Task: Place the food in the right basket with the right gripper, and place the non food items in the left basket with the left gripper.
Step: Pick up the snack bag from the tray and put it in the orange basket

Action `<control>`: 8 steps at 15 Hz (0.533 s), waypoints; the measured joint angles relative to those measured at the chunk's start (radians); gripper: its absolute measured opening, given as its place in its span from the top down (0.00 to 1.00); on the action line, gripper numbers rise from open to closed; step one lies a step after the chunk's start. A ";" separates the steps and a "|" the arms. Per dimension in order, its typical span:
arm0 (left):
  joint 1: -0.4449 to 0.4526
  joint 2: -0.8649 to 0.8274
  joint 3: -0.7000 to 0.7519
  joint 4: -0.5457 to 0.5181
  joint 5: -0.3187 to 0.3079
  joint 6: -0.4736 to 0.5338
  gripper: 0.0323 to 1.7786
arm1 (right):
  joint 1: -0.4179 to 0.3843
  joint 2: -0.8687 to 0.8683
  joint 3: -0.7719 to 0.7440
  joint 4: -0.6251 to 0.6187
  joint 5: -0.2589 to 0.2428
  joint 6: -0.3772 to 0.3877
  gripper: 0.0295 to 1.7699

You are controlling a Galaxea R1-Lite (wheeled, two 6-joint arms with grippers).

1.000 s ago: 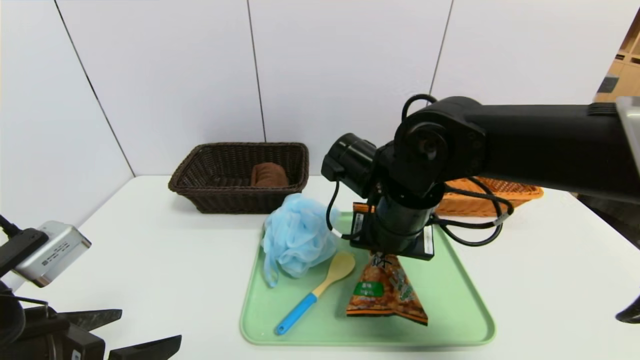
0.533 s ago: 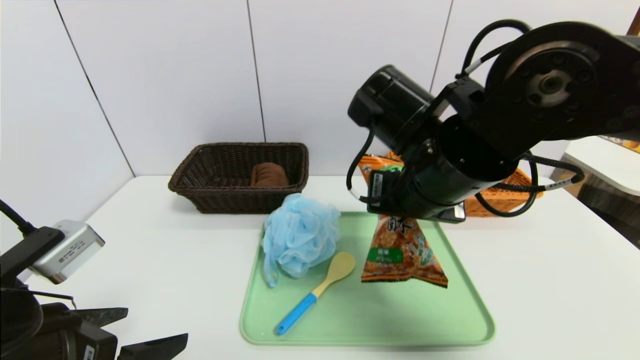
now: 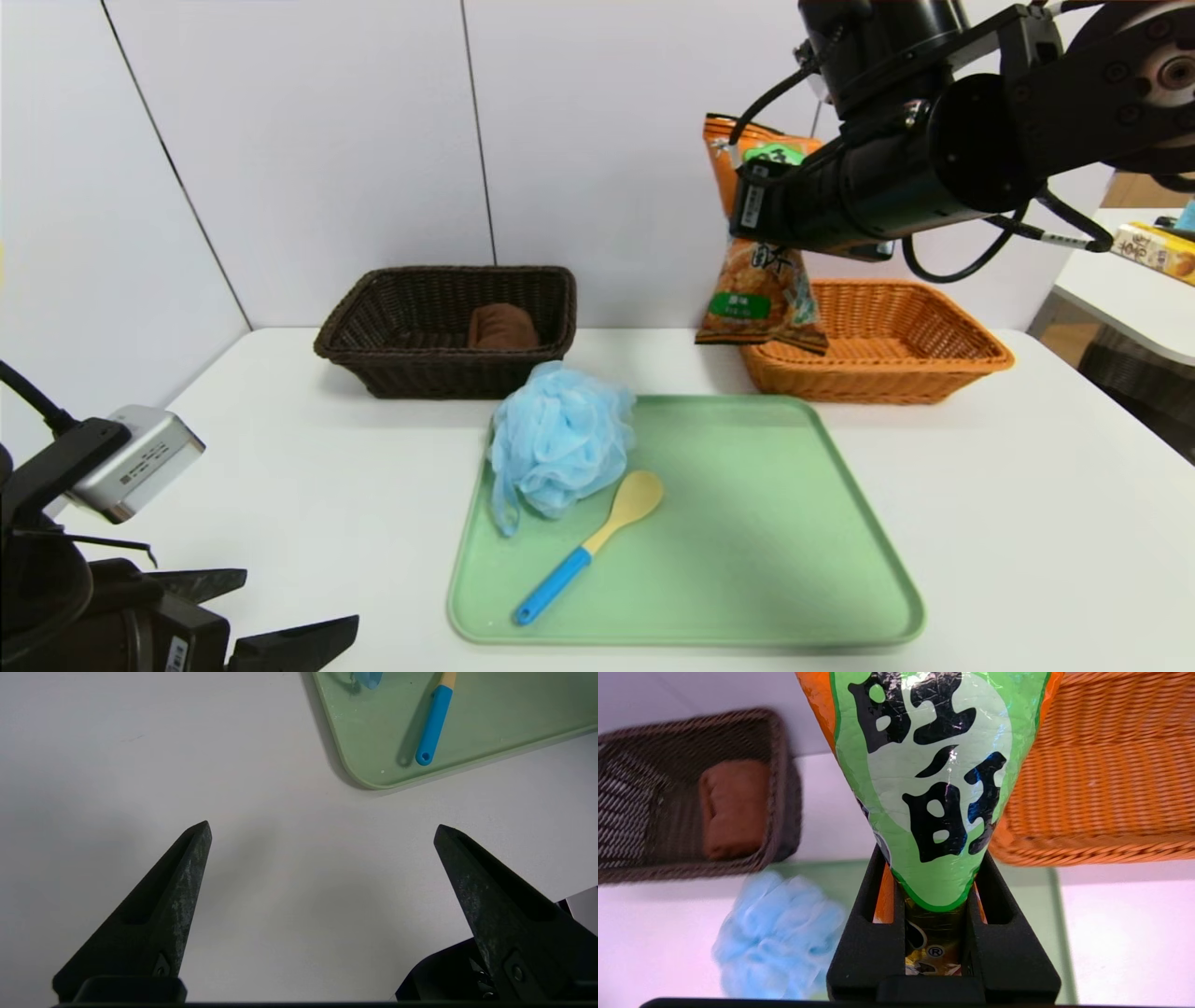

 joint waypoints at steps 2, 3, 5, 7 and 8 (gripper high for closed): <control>0.000 0.000 0.000 0.000 0.000 0.000 0.05 | -0.048 0.009 -0.001 0.001 -0.014 0.006 0.82; 0.000 0.000 0.000 0.000 0.000 0.000 0.05 | -0.079 0.015 -0.001 0.001 -0.032 0.016 0.82; 0.000 0.000 0.001 0.000 0.000 -0.001 0.05 | -0.135 0.028 -0.001 0.010 -0.052 0.045 0.82; 0.000 -0.001 0.002 0.005 0.000 0.000 0.05 | -0.175 0.034 -0.001 0.018 -0.054 0.062 0.82; 0.000 -0.002 0.002 0.005 0.000 0.001 0.05 | -0.196 0.036 -0.001 0.019 -0.054 0.063 0.82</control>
